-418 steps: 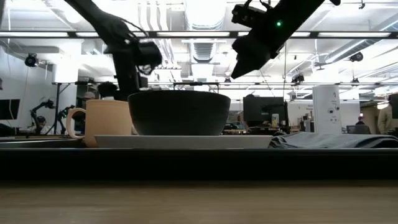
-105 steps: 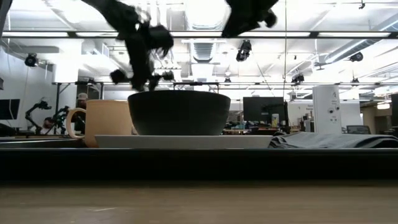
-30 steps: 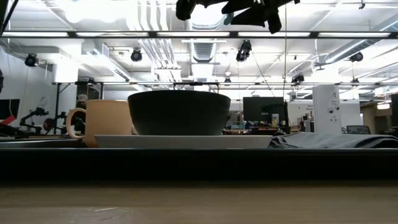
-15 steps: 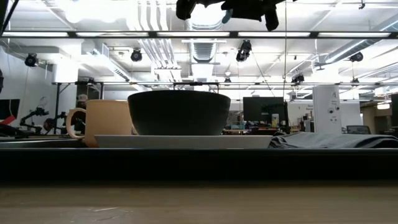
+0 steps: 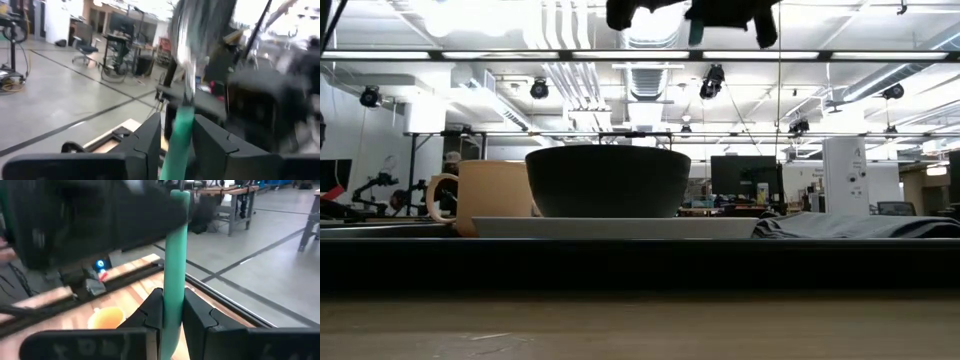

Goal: Set up tray
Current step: Put the green spoon on the gray napkin

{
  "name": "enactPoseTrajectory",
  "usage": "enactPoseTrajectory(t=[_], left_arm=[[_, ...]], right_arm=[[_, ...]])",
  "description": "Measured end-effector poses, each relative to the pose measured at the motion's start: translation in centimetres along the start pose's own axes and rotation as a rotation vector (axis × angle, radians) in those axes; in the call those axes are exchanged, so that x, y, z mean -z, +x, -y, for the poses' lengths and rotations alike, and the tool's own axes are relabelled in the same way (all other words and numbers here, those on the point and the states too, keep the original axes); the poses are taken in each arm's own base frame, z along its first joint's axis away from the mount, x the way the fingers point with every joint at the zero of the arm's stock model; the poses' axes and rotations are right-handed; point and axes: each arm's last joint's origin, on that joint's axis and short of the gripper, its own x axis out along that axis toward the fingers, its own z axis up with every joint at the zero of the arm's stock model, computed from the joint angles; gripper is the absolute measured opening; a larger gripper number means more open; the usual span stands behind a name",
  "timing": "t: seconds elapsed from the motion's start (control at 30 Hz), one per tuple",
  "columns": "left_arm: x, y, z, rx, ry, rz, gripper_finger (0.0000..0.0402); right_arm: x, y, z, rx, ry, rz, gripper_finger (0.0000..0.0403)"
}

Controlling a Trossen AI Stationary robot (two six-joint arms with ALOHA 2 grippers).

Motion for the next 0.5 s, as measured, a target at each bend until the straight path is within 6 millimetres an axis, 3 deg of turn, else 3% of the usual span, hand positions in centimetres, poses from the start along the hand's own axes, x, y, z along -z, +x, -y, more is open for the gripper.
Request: enactPoseTrajectory(t=[0.17,0.3,0.5], left_arm=[[-0.5,-0.9,0.0,-0.008,0.137,-0.059,0.0107],[-2.2,-2.3,-0.5,-0.067,0.192,-0.076,0.0118],[-4.1,-3.8,-1.4,-0.115,0.211,-0.092,0.0121]], right_arm=[[-1.1,-2.5,0.9,0.01,0.075,-0.025,0.0033],[-1.6,-5.4,2.2,-0.003,0.22,-0.107,0.0033],[-1.2,-7.9,2.1,-0.235,0.536,-0.33,0.0033]])
